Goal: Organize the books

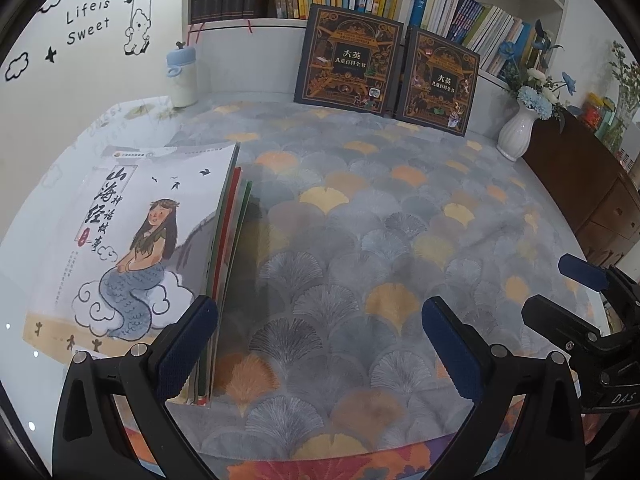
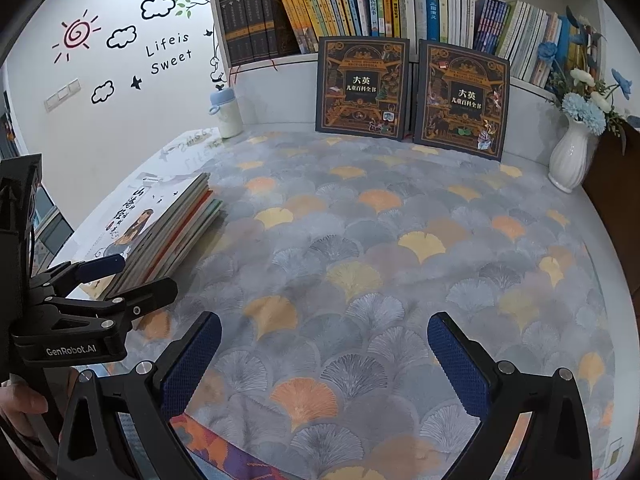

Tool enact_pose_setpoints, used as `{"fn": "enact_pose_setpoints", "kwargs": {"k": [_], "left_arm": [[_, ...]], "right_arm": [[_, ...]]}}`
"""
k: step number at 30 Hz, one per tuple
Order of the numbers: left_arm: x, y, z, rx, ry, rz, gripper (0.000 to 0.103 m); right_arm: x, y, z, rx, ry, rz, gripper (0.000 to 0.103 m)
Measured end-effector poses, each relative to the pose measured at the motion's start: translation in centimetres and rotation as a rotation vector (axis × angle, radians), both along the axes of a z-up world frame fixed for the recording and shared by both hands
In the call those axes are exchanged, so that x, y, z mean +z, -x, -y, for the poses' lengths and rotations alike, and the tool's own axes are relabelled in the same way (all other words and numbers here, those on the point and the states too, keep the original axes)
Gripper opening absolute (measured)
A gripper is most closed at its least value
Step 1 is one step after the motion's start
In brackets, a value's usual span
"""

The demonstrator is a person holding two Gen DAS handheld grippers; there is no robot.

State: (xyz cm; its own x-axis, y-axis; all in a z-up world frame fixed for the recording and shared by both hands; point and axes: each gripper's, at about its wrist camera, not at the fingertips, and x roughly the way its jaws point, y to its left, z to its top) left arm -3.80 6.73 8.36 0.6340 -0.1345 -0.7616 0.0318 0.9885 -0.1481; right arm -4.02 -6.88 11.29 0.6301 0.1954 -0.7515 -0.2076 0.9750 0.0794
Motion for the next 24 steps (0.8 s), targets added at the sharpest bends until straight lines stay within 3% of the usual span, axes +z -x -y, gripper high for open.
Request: {"fn": "enact_pose_setpoints", "kwargs": {"k": [24], "left_arm": [[-0.38, -0.48, 0.26, -0.008, 0.002, -0.01, 0.102]], "right_arm": [[-0.67, -0.25, 0.03, 0.002, -0.008, -0.019, 0.103]]}}
